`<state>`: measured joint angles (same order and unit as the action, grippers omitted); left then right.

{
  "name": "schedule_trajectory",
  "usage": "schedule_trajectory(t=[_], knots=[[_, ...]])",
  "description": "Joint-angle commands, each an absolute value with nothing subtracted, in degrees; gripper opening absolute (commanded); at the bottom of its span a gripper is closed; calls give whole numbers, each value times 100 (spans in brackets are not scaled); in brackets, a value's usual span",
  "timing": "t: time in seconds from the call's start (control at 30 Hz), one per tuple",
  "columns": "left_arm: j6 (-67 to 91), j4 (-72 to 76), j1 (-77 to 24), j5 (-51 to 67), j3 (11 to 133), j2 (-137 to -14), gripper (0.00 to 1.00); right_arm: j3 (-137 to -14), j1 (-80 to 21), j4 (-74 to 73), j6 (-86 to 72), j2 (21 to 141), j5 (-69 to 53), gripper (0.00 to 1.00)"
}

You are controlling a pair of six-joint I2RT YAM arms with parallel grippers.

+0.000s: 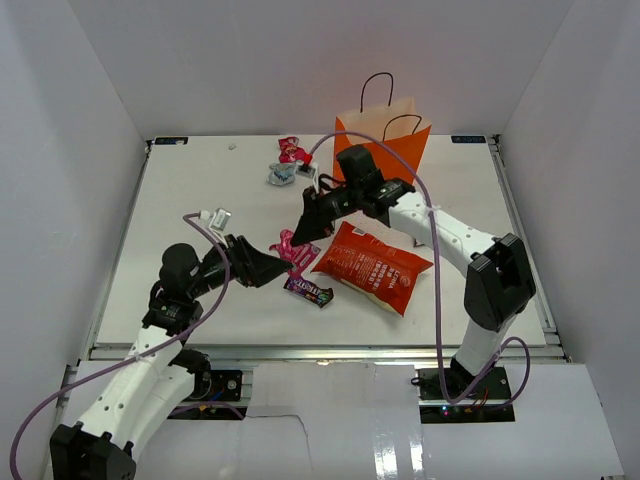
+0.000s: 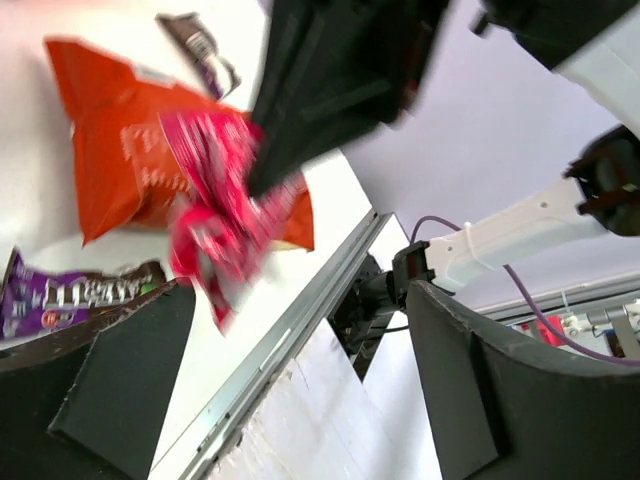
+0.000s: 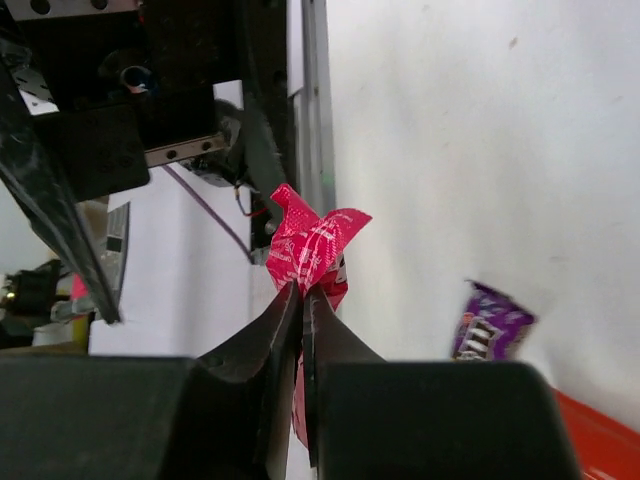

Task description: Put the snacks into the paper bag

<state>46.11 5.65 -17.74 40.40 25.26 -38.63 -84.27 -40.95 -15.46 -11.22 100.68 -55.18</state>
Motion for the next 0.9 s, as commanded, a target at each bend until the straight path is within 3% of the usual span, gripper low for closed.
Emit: schedule_trajectory(t=[0.0, 0.13, 0.33, 0.47, 0.87], knots=[[4535, 431, -1758, 4201, 3023, -3683, 98, -9278, -3466, -1432, -187, 9677, -5977, 8], [4675, 133, -1767, 3904, 3164, -3639, 98, -10585, -2770, -1705, 394, 9773, -5328, 8], [5386, 176, -1758, 3411, 2831, -4006, 98, -11995, -2241, -1758, 1368, 9914, -3018, 8], [5808, 176, -1758, 3051, 2637, -4463, 98, -11927, -2162, -1180, 1914, 9923, -1726, 8], [5933, -606, -1767, 2602, 2672, -5185, 98, -11725, -2021, -756, 2180, 10494, -1187, 10]])
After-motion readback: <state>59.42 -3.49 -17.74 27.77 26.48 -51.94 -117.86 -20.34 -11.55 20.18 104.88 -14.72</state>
